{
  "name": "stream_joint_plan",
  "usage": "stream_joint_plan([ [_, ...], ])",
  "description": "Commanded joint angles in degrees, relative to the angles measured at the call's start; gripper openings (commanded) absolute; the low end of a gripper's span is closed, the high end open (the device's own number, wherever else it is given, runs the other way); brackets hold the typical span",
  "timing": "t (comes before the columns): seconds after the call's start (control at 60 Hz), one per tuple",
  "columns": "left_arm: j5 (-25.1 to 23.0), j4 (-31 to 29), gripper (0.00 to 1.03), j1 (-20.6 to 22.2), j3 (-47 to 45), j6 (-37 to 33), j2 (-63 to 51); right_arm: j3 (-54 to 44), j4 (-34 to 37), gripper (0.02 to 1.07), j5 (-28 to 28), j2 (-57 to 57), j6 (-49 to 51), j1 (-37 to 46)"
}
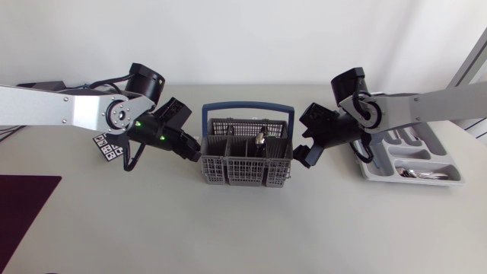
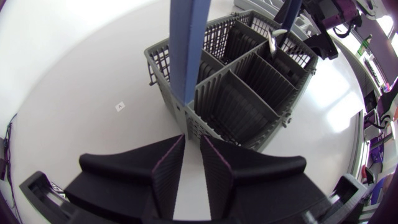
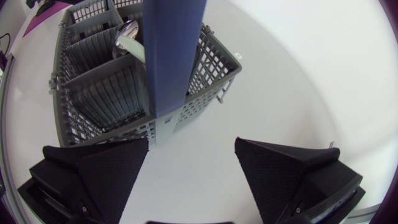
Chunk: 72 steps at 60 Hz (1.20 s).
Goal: Transfer all utensils from the basket to the drawer tray.
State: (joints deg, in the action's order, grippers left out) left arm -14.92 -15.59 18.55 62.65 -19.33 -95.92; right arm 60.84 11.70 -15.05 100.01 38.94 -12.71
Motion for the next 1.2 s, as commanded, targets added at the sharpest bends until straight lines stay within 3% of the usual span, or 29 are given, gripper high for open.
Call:
stream_joint_plan([
  [0.0,-1.0,-0.2,0.23,0.4,0.8,-0.6,0.5,2.9,-1.0,1.02,0.2,2.5,-2.6,-1.8],
  [0.433,-1.0,0.1,0.24,-2.1,1.5,-0.9,0.1,4.2,-1.1,1.02,4.5,4.6,-3.6,-4.1],
  [0.617,-0.8,0.0,0.43,-6.8,1.2,-0.9,5.2,-1.2,-3.6,1.02,7.8,-1.0,-2.8,-0.8],
  [0.733,-0.8,-0.2,0.46,-7.6,0.5,-0.4,10.9,-4.9,-4.1,1.02,7.8,-5.2,-2.1,0.3],
  [0.933,-1.5,-0.8,0.46,-2.5,-0.1,1.9,16.6,-9.2,-4.3,1.02,7.0,-10.0,-2.4,1.0],
  [1.183,-9.8,-0.6,0.53,3.6,4.6,7.4,10.9,-14.0,-4.3,1.02,3.0,-17.9,-4.4,0.8],
])
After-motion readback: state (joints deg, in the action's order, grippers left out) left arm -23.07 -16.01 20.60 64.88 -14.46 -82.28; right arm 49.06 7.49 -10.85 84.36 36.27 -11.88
